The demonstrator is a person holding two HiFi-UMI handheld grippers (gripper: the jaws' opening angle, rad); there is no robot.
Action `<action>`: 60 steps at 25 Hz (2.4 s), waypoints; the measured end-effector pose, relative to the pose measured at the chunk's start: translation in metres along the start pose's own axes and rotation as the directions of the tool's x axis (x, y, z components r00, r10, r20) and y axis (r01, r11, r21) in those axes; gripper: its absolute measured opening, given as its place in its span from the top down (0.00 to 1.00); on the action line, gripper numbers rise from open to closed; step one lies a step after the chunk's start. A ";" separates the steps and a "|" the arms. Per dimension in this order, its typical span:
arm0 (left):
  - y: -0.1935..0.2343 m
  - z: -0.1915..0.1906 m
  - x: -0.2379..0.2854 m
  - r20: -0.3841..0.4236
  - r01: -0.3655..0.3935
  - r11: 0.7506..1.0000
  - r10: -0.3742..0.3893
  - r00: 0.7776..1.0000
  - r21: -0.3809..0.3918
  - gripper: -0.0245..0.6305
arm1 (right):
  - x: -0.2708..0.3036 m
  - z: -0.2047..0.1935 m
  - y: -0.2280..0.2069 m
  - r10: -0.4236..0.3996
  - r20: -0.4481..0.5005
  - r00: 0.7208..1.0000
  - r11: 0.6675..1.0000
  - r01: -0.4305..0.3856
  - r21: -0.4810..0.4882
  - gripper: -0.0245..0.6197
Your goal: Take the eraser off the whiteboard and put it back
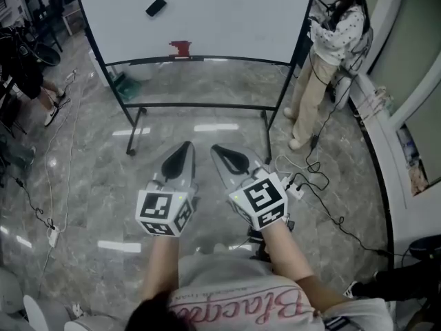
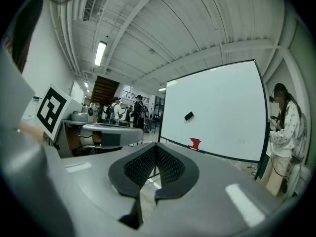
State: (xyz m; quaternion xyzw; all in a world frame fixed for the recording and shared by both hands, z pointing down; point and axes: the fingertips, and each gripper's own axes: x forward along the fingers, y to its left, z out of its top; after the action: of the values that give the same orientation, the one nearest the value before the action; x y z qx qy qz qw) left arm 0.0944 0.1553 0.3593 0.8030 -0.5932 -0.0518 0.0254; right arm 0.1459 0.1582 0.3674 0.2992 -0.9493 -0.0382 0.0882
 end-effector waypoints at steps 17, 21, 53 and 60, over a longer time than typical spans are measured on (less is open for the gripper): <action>0.054 -0.006 0.049 0.014 -0.060 0.998 0.061 0.998 -0.015 0.96 | 0.058 -0.001 -0.035 0.034 0.055 0.998 0.999 -0.035 0.012 0.96; 0.081 -0.004 0.077 0.013 -0.030 0.999 0.030 0.999 0.025 0.96 | 0.097 0.006 -0.048 0.035 0.065 0.997 0.999 -0.035 -0.001 0.96; 0.306 0.047 0.275 0.036 -0.005 0.970 -0.004 0.999 0.243 0.96 | 0.352 0.038 -0.156 -0.058 0.066 0.996 0.998 0.057 0.007 0.96; 0.338 0.068 0.336 0.043 -0.012 0.940 -0.003 0.999 0.341 0.64 | 0.400 0.042 -0.196 -0.059 0.084 0.995 0.998 0.058 0.008 0.96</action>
State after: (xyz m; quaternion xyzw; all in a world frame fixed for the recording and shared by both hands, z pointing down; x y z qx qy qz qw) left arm -0.1364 -0.2638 0.3086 0.7927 -0.5953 0.0348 -0.1268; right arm -0.0737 -0.2314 0.3588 0.3253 -0.9431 -0.0506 0.0463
